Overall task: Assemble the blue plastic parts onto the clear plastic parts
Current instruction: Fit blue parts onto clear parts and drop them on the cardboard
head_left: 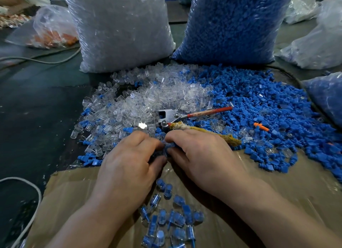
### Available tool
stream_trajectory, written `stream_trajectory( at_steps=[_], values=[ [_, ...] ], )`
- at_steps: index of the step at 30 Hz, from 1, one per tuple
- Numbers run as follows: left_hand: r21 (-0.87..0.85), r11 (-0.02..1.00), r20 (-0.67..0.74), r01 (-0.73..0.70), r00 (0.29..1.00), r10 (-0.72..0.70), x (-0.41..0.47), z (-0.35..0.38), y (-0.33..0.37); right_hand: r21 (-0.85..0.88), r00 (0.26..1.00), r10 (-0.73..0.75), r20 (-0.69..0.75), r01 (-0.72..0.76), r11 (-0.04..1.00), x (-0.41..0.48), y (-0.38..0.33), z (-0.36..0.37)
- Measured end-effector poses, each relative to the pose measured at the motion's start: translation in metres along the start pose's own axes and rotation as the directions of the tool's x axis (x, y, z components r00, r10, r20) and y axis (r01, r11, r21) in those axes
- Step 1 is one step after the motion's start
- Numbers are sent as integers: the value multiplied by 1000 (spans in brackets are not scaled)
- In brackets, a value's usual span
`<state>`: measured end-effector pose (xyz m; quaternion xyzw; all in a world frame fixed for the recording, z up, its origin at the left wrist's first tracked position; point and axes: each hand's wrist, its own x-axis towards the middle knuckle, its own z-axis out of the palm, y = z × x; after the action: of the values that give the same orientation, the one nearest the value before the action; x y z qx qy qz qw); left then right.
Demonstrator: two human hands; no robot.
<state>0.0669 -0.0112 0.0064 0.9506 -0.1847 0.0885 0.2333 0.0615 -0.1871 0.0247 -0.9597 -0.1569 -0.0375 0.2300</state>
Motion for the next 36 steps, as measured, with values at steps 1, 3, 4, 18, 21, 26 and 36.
stream_trajectory(
  at_steps=[1, 3, 4, 18, 21, 26, 36],
  values=[
    [1, 1000, -2, 5, 1000, -5, 0, 0, 0, 31, 1000, 14, -13, -14, 999, 0, 1, 0],
    [-12, 1000, -10, 22, 1000, -22, 0, 1, 0, 76, 999, 34, -39, -31, 997, 0, 2, 1],
    [-26, 999, -17, 35, 999, -35, 0, 1, 0, 89, 998, 38, -52, -33, 996, -1, 3, 2],
    [-326, 939, -161, 106, 973, -166, -8, -3, 3, 231, 987, 134, -93, -109, 967, -4, 8, 4],
    [-273, 957, -179, 99, 972, -152, -7, -4, 3, 317, 979, 171, -114, -127, 940, -3, 9, 4],
    [-399, 903, -109, 160, 969, -220, -5, 0, -4, 568, 971, 226, -72, -147, 810, -3, 9, 2],
    [-931, 292, 123, 218, 942, -312, -11, -5, -6, 901, 969, 218, 117, -196, 388, -14, -2, -13]
  ],
)
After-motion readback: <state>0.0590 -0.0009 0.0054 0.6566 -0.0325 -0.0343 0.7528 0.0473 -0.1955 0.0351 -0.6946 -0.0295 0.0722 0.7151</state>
